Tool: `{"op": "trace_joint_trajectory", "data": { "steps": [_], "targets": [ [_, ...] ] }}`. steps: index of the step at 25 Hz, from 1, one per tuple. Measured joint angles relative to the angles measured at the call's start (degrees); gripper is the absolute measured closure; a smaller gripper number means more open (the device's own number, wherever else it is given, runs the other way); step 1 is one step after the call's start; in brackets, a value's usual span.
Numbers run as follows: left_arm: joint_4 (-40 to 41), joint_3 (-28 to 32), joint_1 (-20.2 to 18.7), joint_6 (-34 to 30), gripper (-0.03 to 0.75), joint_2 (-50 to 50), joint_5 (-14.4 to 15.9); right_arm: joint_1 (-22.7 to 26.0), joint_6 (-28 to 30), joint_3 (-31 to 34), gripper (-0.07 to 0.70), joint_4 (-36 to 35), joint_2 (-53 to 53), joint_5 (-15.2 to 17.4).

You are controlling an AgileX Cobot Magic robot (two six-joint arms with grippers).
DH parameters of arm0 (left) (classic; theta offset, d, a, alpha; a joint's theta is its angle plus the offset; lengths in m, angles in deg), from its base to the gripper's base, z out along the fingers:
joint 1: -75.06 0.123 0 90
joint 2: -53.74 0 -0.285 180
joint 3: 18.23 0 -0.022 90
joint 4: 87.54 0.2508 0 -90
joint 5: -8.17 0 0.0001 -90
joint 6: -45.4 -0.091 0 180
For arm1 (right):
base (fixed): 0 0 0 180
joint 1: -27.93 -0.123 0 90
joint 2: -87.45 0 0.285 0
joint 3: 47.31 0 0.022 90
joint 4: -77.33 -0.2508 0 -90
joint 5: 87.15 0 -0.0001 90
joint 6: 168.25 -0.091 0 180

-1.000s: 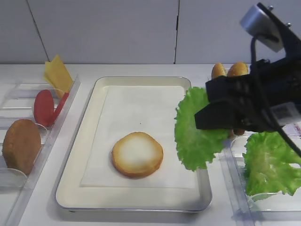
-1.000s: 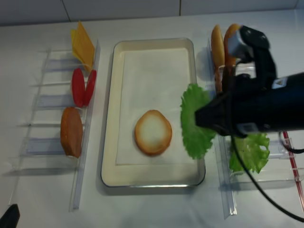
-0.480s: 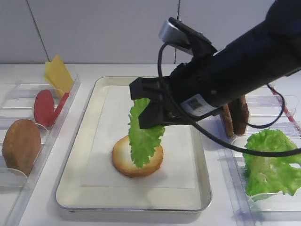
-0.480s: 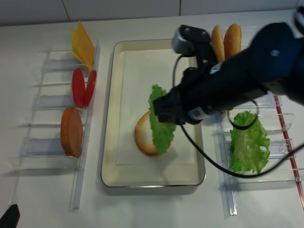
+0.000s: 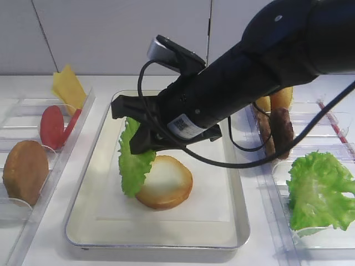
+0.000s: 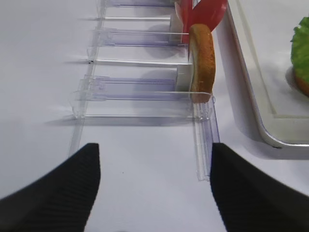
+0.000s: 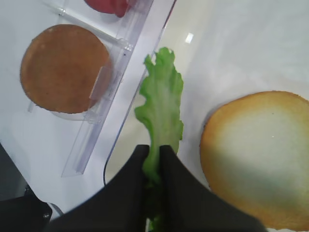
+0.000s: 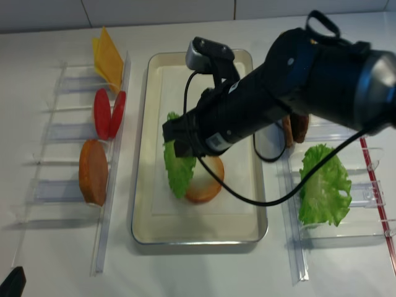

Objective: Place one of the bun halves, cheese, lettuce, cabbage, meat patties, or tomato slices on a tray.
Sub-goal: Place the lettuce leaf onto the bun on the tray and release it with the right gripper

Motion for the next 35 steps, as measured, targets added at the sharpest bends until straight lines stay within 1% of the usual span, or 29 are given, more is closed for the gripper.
{"op": "trace_joint_trajectory", "data": {
  "steps": [2, 8, 13, 15, 18, 24, 31, 35],
  "targets": [
    [0.0, 0.0, 0.0, 0.0, 0.245, 0.0, 0.0, 0.0, 0.0, -0.09, 0.566, -0.31, 1.42, -0.14],
    [0.0, 0.0, 0.0, 0.0, 0.245, 0.0, 0.0, 0.0, 1.11, -0.09, 0.566, -0.31, 2.5, -3.2],
    [0.0, 0.0, 0.0, 0.0, 0.245, 0.0, 0.0, 0.0, 1.09, -0.22, 0.566, -0.17, 3.79, -3.88],
    [0.0, 0.0, 0.0, 0.0, 0.245, 0.0, 0.0, 0.0, 0.49, -0.26, 0.566, -0.09, 4.75, -3.78],
    [0.0, 0.0, 0.0, 0.0, 0.245, 0.0, 0.0, 0.0, -0.04, -0.37, 0.566, 1.85, 5.08, -3.41],
    [0.0, 0.0, 0.0, 0.0, 0.245, 0.0, 0.0, 0.0, -3.78, -0.35, 0.566, 7.14, 5.08, -2.17],
    [0.0, 0.0, 0.0, 0.0, 0.245, 0.0, 0.0, 0.0, -8.03, -0.35, 0.566, 12.91, 5.08, -2.04],
    [0.0, 0.0, 0.0, 0.0, 0.245, 0.0, 0.0, 0.0, -9.68, -0.35, 0.566, 15.14, 5.18, -1.35]
  ]
}}
